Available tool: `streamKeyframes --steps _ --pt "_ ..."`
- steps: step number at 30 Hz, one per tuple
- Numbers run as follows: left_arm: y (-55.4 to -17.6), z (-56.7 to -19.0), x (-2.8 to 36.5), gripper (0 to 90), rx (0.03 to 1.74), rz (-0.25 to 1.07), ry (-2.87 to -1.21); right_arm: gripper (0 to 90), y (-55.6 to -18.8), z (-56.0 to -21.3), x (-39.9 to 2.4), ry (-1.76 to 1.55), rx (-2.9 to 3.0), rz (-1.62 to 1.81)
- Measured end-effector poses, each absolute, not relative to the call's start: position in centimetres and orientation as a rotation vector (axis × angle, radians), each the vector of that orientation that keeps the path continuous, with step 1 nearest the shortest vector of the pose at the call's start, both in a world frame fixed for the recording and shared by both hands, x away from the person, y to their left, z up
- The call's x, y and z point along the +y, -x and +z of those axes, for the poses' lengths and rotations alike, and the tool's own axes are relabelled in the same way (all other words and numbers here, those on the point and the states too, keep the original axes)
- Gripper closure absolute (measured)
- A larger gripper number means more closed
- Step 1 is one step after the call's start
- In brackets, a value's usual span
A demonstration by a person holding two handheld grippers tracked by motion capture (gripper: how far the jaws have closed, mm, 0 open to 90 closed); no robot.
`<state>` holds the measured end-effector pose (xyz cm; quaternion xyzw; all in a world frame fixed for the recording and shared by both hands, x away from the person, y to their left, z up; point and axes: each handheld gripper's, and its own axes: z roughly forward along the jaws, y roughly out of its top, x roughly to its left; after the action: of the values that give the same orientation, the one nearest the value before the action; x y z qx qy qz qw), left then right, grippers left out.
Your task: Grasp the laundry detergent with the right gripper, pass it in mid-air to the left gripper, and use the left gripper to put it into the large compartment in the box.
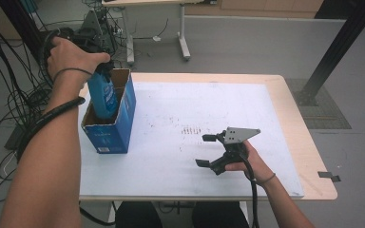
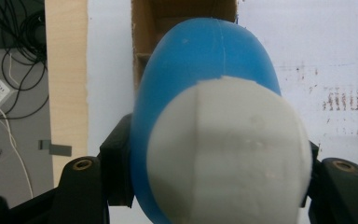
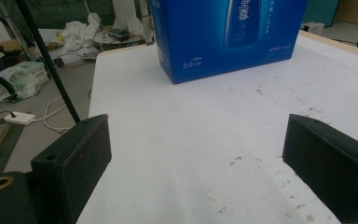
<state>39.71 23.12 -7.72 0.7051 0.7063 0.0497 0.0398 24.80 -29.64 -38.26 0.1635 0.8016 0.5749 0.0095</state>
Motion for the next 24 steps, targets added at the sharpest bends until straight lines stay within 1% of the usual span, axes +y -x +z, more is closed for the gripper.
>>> streamKeyframes --steps 24 --pt "-39.8 -12.6 23.9 37.7 2.226 0.07 -2.147 7.9 -24.7 -38.1 -29.6 -0.506 2.499 1.797"
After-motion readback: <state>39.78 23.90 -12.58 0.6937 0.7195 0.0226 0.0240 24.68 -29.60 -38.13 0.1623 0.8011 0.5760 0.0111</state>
